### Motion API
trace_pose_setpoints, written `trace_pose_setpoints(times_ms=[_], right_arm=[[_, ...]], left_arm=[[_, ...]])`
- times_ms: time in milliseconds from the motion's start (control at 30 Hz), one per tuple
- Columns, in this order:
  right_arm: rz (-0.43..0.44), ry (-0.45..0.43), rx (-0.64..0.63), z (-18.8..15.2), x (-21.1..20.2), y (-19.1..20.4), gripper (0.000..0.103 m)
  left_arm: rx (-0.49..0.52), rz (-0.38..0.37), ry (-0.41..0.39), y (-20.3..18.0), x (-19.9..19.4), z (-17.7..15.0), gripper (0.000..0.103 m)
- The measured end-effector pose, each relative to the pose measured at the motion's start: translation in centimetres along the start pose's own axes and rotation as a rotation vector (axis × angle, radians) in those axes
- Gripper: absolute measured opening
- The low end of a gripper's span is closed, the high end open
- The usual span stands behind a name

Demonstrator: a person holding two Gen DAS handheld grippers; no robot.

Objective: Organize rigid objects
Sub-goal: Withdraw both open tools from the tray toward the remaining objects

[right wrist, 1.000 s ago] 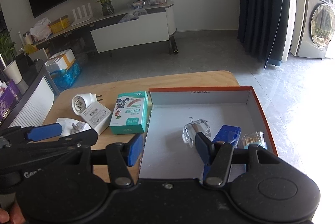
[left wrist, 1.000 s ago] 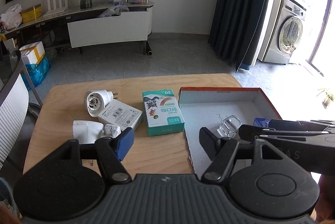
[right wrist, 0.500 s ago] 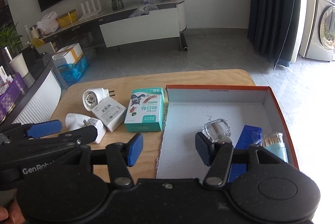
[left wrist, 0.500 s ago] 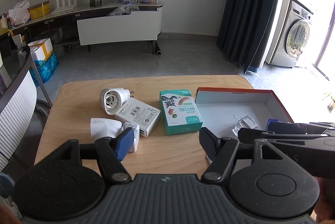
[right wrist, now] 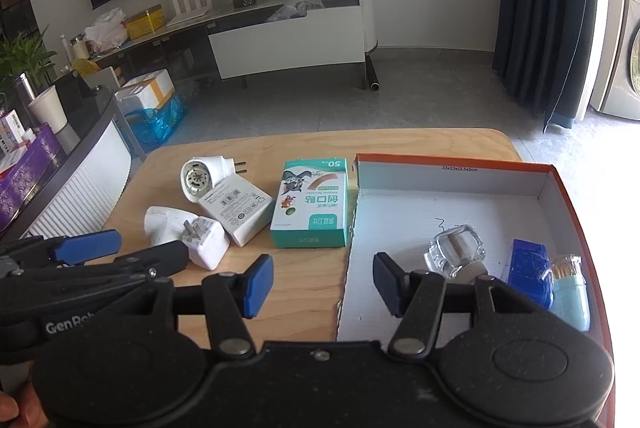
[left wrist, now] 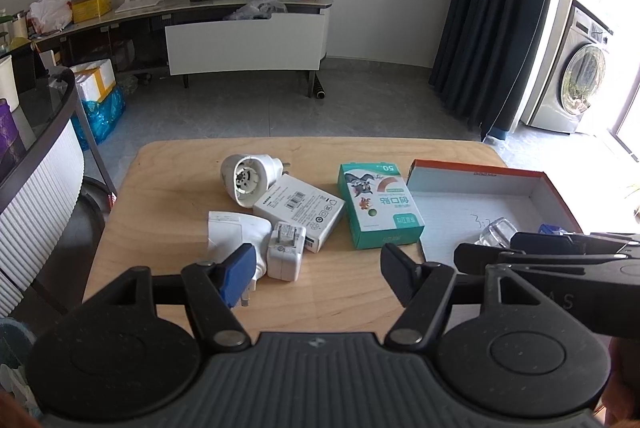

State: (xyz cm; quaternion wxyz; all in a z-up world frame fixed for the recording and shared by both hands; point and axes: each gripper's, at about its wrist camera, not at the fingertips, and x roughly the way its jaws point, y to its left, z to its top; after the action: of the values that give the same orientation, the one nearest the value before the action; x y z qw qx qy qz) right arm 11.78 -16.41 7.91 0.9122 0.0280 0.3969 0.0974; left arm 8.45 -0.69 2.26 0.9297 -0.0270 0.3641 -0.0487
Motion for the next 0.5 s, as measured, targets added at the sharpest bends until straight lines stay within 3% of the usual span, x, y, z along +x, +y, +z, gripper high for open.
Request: trace_pose_setpoints(times_ms=[500], right_arm=[[0.04,0.022,-0.022,-0.3,2.1,2.1,0.068]], left_arm=[[-0.011,-0.007,-0.009,2.8,0.7,-0.8,0.071]])
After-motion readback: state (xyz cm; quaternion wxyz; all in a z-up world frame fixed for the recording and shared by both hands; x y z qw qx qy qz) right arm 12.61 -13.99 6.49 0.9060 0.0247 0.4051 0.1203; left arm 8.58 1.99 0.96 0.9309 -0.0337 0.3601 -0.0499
